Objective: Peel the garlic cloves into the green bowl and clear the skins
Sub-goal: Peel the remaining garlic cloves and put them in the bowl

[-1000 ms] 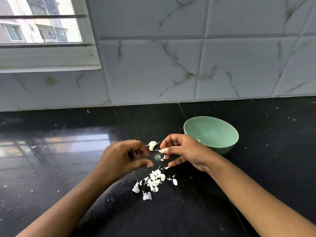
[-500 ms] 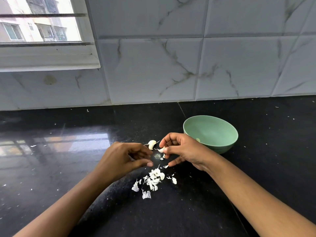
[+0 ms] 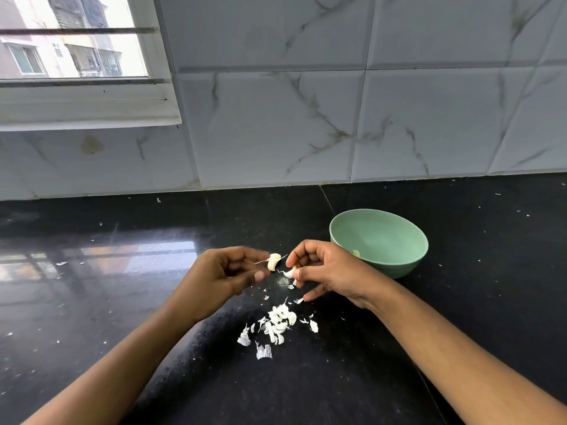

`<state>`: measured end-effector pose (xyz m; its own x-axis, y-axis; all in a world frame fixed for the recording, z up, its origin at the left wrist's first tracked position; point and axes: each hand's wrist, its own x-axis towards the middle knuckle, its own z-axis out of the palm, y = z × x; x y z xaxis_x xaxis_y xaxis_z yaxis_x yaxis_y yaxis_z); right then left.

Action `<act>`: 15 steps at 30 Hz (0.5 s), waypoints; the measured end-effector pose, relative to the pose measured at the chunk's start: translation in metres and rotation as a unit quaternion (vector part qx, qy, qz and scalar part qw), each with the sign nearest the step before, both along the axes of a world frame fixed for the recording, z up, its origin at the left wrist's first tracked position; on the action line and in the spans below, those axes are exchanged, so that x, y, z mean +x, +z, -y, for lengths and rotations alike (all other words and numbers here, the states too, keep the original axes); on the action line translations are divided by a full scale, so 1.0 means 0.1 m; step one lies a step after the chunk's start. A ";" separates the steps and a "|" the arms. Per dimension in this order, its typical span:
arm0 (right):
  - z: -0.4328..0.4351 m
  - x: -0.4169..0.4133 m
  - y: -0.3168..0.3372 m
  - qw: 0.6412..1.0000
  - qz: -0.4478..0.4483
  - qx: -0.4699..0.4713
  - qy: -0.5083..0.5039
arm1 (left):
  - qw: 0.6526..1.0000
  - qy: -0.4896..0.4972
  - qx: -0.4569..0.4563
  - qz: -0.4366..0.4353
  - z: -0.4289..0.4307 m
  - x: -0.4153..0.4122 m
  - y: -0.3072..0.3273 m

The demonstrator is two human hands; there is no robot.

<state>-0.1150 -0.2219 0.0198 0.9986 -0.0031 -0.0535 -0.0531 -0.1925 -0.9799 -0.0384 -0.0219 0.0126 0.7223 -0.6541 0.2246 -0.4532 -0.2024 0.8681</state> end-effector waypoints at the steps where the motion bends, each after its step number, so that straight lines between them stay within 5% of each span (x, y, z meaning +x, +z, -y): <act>1: 0.00 0.00 0.00 1.000 0.003 -0.009 0.004 | 1.000 0.014 0.009 0.004 -0.01 -0.01 0.00; 9: -0.01 -0.02 0.01 0.999 0.025 -0.035 0.026 | 0.972 0.074 0.014 0.223 0.01 -0.07 -0.06; 15: -0.08 -0.04 0.02 0.990 0.097 -0.091 0.058 | 0.997 0.010 0.002 0.080 0.09 -0.06 -0.15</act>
<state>-0.1189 -0.2143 0.0216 0.9844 0.1194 0.1293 0.1643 -0.3602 -0.9183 -0.0443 -0.0311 -0.0020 0.6896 -0.6413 0.3364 -0.5825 -0.2152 0.7838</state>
